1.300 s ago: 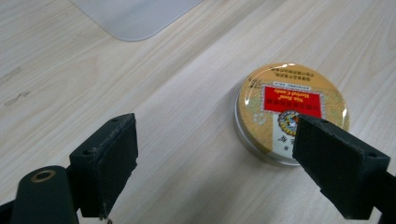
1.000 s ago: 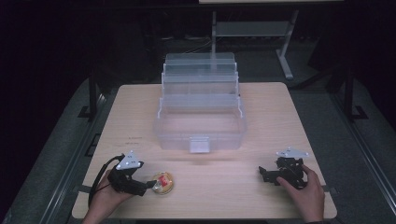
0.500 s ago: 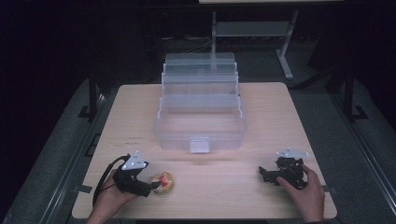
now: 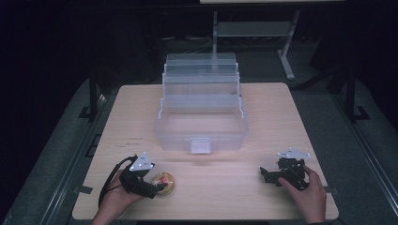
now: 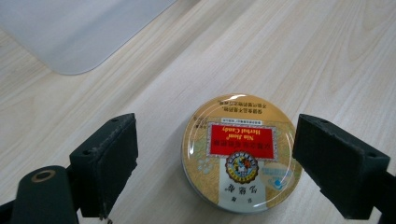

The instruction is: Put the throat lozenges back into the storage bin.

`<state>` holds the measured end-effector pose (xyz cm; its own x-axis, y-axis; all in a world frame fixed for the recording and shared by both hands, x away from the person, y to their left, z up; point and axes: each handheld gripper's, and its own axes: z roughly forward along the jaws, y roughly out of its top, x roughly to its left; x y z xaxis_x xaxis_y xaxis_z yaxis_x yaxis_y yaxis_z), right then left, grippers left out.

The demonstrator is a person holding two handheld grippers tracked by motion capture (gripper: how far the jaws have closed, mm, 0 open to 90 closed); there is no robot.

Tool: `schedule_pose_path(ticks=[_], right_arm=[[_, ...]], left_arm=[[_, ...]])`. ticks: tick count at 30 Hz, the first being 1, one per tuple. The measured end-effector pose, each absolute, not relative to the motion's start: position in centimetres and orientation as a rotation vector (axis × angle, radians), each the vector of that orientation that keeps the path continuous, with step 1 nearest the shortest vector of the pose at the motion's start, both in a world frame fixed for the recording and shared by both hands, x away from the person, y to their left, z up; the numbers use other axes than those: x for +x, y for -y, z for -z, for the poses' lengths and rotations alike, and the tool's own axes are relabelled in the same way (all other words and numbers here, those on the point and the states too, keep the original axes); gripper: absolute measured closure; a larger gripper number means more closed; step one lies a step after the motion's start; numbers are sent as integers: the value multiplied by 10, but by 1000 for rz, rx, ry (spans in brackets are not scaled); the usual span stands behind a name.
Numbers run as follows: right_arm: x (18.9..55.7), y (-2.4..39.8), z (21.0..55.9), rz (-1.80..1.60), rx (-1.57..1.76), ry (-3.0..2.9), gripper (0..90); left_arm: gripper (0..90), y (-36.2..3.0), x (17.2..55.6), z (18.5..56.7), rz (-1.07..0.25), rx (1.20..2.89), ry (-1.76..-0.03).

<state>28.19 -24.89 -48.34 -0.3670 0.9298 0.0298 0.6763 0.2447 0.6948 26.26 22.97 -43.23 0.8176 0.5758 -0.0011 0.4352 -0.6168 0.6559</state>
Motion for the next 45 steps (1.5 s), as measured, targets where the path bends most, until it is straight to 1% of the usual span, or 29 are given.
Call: schedule_pose_path(ticks=[14, 35, 45], right_arm=[[282, 249, 483, -888, 1471, -2134, 0], [282, 249, 483, -888, 1471, -2134, 0], [282, 249, 483, -888, 1471, -2134, 0]], left_arm=[[135, -213, 266, 438, -247, 2368, -699], [134, -202, 272, 446, -179, 2478, -673], [134, -201, 272, 450, -168, 2522, -672]])
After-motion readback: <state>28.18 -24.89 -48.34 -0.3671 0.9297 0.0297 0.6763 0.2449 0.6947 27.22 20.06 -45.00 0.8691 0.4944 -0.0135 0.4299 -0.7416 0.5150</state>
